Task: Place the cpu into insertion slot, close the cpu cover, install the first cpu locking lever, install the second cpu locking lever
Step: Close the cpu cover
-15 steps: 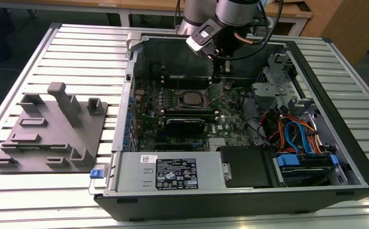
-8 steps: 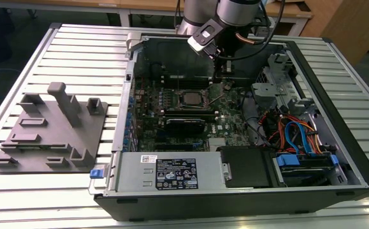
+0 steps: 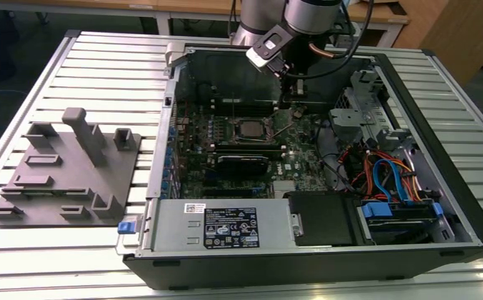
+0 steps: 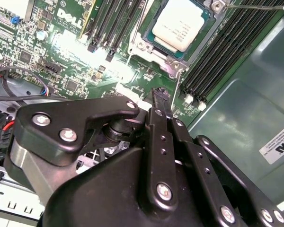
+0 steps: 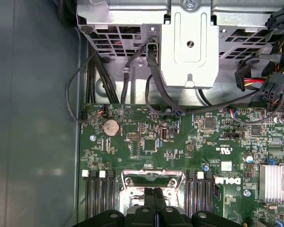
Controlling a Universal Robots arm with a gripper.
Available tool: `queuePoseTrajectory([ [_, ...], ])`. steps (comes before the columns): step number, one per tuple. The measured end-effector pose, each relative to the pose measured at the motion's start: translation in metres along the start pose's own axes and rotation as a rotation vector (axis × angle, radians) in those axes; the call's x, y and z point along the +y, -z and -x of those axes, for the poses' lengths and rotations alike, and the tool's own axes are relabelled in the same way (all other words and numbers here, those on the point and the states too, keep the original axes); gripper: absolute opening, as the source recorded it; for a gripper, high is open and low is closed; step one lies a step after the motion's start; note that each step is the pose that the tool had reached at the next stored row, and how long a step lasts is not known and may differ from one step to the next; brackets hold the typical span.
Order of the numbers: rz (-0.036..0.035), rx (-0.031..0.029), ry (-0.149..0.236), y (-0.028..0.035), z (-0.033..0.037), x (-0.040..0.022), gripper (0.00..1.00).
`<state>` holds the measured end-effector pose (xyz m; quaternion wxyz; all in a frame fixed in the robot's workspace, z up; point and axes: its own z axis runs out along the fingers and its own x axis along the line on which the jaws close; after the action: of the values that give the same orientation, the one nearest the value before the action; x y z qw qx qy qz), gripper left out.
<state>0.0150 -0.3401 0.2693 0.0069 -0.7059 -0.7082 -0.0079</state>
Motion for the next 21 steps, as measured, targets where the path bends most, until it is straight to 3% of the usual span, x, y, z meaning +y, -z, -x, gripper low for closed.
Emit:
queuePoseTrajectory([
  [7, 0.0000, -0.0001, 0.000, -0.0005, 0.0001, 0.0028, 0.10],
  [21, 0.0000, -0.0001, 0.000, -0.0077, 0.0002, 0.0296, 0.10],
])
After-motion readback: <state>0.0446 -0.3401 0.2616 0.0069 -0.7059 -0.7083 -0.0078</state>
